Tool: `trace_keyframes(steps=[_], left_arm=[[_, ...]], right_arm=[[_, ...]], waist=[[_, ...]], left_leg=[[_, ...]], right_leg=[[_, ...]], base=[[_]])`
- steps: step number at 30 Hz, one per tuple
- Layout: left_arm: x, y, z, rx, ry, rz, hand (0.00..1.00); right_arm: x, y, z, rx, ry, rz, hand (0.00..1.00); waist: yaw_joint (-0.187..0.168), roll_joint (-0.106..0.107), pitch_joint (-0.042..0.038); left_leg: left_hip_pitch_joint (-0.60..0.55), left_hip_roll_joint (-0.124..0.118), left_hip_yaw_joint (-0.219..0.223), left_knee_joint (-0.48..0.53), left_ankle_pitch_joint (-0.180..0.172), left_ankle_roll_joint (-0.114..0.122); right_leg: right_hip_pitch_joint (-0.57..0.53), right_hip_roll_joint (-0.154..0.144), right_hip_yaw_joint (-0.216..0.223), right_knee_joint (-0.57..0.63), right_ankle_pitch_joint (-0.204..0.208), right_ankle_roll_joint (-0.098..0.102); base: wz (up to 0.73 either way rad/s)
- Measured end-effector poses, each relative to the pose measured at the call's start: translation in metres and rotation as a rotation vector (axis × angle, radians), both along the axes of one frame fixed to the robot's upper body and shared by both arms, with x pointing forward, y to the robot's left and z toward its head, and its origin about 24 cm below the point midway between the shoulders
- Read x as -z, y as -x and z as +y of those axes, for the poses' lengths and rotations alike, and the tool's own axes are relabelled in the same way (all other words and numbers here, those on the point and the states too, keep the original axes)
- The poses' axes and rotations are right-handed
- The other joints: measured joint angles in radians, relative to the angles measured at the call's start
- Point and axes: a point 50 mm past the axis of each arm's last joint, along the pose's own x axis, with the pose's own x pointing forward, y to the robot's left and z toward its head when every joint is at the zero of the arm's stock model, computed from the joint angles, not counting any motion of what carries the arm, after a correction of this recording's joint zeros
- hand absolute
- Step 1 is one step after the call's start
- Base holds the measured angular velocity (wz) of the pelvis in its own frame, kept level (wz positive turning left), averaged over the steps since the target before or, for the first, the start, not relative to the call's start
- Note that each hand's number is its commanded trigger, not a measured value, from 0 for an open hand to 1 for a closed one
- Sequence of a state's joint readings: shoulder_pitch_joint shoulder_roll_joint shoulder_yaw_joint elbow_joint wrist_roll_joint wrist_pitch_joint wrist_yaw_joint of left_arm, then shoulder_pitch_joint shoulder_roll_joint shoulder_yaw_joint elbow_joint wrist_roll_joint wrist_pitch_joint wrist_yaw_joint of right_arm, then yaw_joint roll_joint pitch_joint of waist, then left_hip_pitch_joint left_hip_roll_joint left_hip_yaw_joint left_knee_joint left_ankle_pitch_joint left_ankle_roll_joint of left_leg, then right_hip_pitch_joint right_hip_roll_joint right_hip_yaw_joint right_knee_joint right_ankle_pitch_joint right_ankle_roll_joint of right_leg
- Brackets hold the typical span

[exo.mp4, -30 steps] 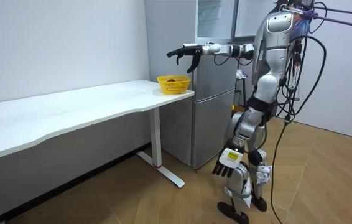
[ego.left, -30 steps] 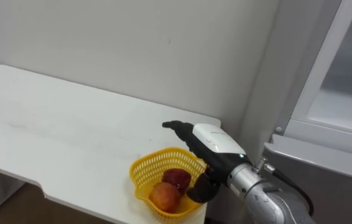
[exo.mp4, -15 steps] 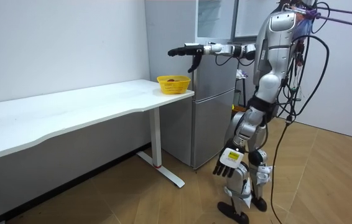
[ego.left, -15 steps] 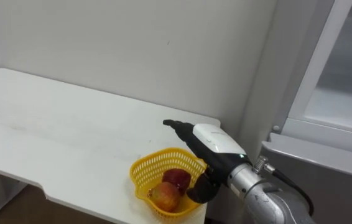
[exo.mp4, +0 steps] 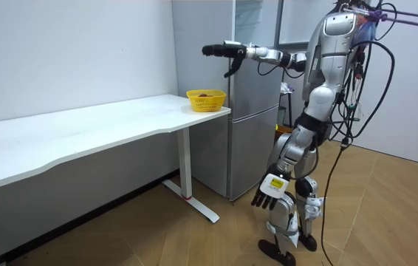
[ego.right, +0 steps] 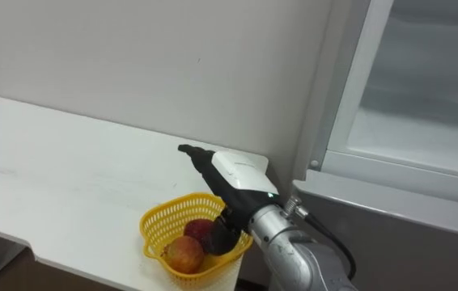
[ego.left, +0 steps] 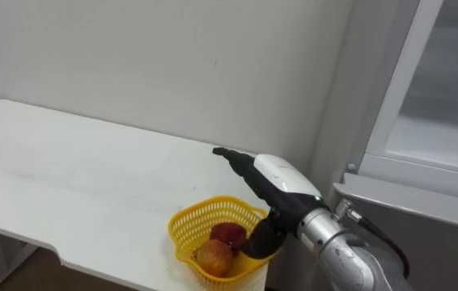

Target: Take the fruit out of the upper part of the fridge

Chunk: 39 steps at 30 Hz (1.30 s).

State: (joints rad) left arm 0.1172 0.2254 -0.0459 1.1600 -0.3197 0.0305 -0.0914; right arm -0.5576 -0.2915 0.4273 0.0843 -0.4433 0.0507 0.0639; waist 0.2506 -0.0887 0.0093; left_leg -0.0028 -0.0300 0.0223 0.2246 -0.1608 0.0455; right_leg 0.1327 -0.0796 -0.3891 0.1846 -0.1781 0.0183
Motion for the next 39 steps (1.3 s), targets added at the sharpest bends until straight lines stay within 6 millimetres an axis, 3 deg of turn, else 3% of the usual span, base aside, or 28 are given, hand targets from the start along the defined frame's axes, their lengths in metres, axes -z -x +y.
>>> trace_keyframes(steps=[4, 8, 14, 20, 23, 30, 35, 39], left_arm=[[0.001, 0.005, -0.001, 0.009, 0.002, 0.0, 0.0], [0.002, 0.012, -0.005, 0.014, 0.006, 0.009, 0.0], [0.003, 0.013, -0.007, 0.003, 0.008, 0.004, 0.0], [0.003, 0.015, -0.004, -0.032, 0.002, 0.001, 0.0], [0.003, 0.023, -0.003, -0.054, 0.004, 0.017, 0.0], [0.003, 0.042, 0.0, -0.12, -0.004, 0.032, 0.0], [0.003, 0.05, 0.002, -0.143, -0.009, 0.045, 0.0], [0.003, 0.052, 0.0, -0.153, -0.005, 0.047, 0.0]], right_arm=[[-0.03, 0.011, 0.005, -0.057, -0.177, -0.111, 0.0], [-0.055, 0.024, -0.002, -0.084, -0.289, -0.236, 0.0], [-0.071, 0.05, -0.014, -0.094, -0.447, -0.353, 0.0], [-0.087, 0.066, -0.034, -0.059, -0.525, -0.459, 0.0], [-0.094, 0.077, -0.046, -0.031, -0.575, -0.526, 0.0], [-0.1, 0.097, -0.084, 0.119, -0.654, -0.668, 0.0], [-0.086, 0.105, -0.109, 0.264, -0.662, -0.688, 0.0], [-0.073, 0.108, -0.127, 0.38, -0.645, -0.668, 0.0]], waist=[[-0.014, 0.019, 0.0073], [-0.037, 0.039, -0.0008], [-0.078, 0.068, -0.0046], [-0.144, 0.072, -0.0093], [-0.157, 0.066, -0.0134], [-0.226, 0.053, -0.0198], [-0.269, 0.056, -0.0171], [-0.279, 0.06, -0.0154]], left_leg=[[0.008, 0.0, 0.002, 0.001, 0.0, 0.0], [0.007, 0.0, 0.004, 0.0, -0.001, 0.001], [0.016, 0.005, 0.032, -0.005, 0.0, 0.002], [0.018, 0.006, 0.046, -0.005, -0.001, 0.004], [0.038, 0.009, 0.069, -0.024, -0.002, 0.005], [0.043, 0.019, 0.101, -0.023, -0.013, 0.002], [0.056, 0.021, 0.109, -0.025, -0.019, 0.002], [0.055, 0.024, 0.112, -0.018, -0.029, 0.001]], right_leg=[[0.002, -0.001, 0.004, 0.0, 0.0, 0.0], [-0.004, -0.003, 0.005, 0.001, 0.0, 0.0], [0.003, -0.006, 0.019, 0.002, 0.0, 0.0], [-0.001, -0.003, 0.037, 0.004, 0.0, 0.0], [-0.005, 0.0, 0.063, 0.004, 0.001, -0.001], [-0.01, 0.007, 0.089, 0.003, 0.001, -0.001], [0.001, 0.008, 0.092, 0.002, 0.001, -0.001], [-0.003, 0.011, 0.103, 0.003, 0.001, -0.001]], base=[[-0.01], [0.0], [-0.1], [-0.06], [-0.25], [-0.15], [-0.03], [-0.09]])
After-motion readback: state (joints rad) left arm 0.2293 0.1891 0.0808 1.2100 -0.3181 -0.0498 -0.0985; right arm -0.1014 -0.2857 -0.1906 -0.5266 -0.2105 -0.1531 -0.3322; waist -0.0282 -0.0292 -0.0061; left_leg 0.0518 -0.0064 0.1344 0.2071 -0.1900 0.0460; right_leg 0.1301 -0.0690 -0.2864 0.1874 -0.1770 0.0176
